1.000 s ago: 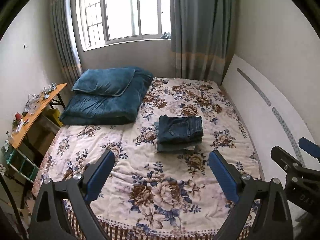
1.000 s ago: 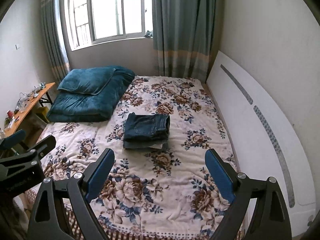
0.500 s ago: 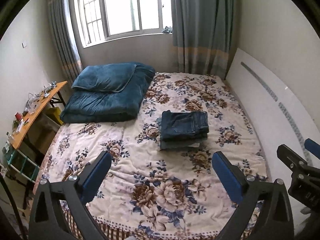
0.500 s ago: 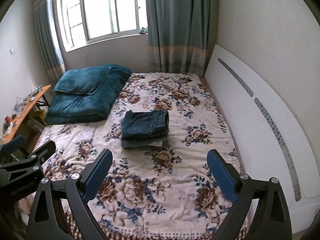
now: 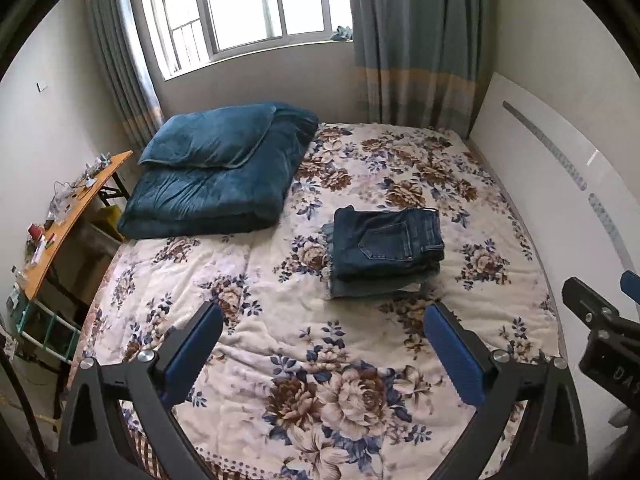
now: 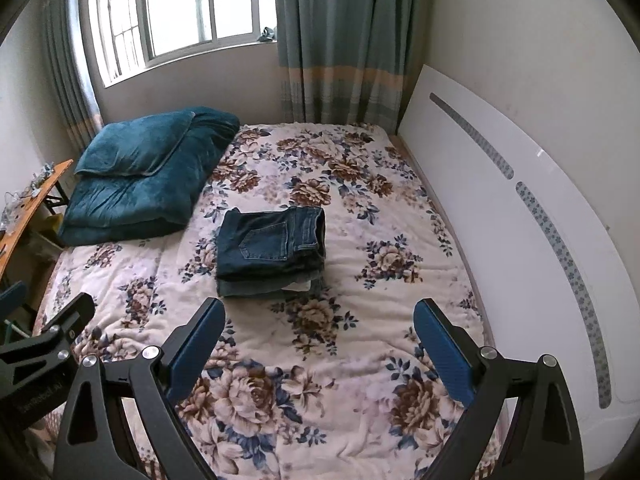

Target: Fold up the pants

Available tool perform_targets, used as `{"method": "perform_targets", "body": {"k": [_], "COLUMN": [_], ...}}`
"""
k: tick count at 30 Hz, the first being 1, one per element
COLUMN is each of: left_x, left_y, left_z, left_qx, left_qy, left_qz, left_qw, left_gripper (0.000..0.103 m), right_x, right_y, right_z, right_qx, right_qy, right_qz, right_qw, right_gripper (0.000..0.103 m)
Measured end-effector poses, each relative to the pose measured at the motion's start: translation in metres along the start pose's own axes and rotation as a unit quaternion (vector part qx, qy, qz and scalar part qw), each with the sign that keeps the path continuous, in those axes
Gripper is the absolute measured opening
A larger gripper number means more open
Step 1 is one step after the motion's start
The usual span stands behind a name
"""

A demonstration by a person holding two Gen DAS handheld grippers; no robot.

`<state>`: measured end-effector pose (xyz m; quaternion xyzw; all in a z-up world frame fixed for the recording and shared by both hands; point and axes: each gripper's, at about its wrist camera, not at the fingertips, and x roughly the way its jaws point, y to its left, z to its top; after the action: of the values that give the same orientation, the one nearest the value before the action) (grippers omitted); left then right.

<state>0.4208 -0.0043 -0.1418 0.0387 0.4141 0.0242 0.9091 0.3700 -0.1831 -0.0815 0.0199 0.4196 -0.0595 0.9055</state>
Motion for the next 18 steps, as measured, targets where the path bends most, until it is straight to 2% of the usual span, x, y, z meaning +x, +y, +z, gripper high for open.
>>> {"method": "perform_targets", "body": {"k": [8, 18], "left_x": [0.009, 0.011], "left_y": [-0.001, 0.001], "left_z": [0.003, 0.005], "left_qx": [0.004, -0.01], "left_qy": [-0.016, -0.016], "left_qz": [0.008, -0.008], "left_qw": [0.9998, 0.9998], "left_gripper": [0.103, 0.103], "right_x": [0.019, 0.032], "right_y": [0.002, 0.004], "right_z": [0.001, -0.011], "right_qx": [0.003, 0.006], "right_qy": [-0.005, -0.003], "right_qz": [0.003, 0.009], "right_qw": [1.0, 1.0], "right_gripper": [0.097, 0.098]}}
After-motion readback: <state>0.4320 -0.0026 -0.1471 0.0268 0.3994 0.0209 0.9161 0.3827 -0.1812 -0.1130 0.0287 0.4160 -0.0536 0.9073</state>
